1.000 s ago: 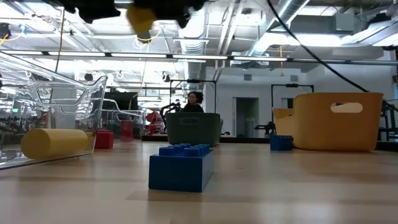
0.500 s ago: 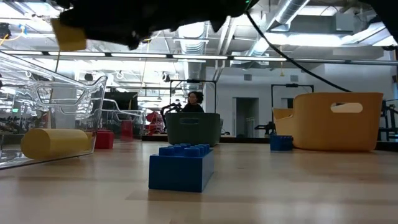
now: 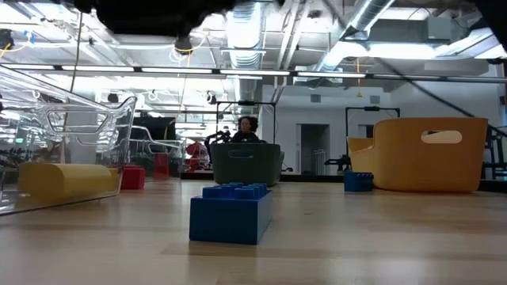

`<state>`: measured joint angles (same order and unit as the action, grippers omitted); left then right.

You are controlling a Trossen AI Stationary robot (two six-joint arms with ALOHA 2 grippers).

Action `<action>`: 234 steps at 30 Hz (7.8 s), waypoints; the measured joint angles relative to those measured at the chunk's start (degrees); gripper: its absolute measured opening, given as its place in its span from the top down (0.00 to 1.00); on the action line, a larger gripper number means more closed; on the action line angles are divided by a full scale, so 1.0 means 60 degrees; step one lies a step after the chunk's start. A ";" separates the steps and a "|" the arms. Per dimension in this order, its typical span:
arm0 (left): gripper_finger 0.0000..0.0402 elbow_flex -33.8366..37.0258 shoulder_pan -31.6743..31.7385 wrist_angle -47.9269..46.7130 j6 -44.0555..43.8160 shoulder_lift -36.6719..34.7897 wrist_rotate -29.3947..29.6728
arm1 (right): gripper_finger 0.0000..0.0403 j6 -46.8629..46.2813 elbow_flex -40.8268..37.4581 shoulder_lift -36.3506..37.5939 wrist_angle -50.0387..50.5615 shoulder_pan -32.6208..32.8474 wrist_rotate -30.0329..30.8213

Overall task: Sort blocks
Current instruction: Put the red block into the top transparent bin, then put the green game piece into the yellow bin

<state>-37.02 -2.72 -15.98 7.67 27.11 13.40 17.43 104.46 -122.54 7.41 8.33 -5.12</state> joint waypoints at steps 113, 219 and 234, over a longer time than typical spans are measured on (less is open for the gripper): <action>0.71 -0.4816 0.2184 -0.6553 -0.2034 0.8554 0.1802 | 0.57 -0.3108 -1.0807 0.5537 -0.4502 0.1171 0.5158; 0.56 0.0371 -0.1207 -0.5076 0.5548 0.5774 -0.0973 | 0.57 -0.3238 -1.0891 0.5534 -0.4851 0.0947 0.5075; 0.56 0.1089 -0.0851 -0.4029 0.4122 0.4952 -0.0739 | 0.57 -0.3260 -1.0891 0.5535 -0.5063 0.0835 0.5078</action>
<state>-30.48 -7.83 -40.16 32.41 56.83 8.97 -2.13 39.11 -89.33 -22.97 13.34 25.34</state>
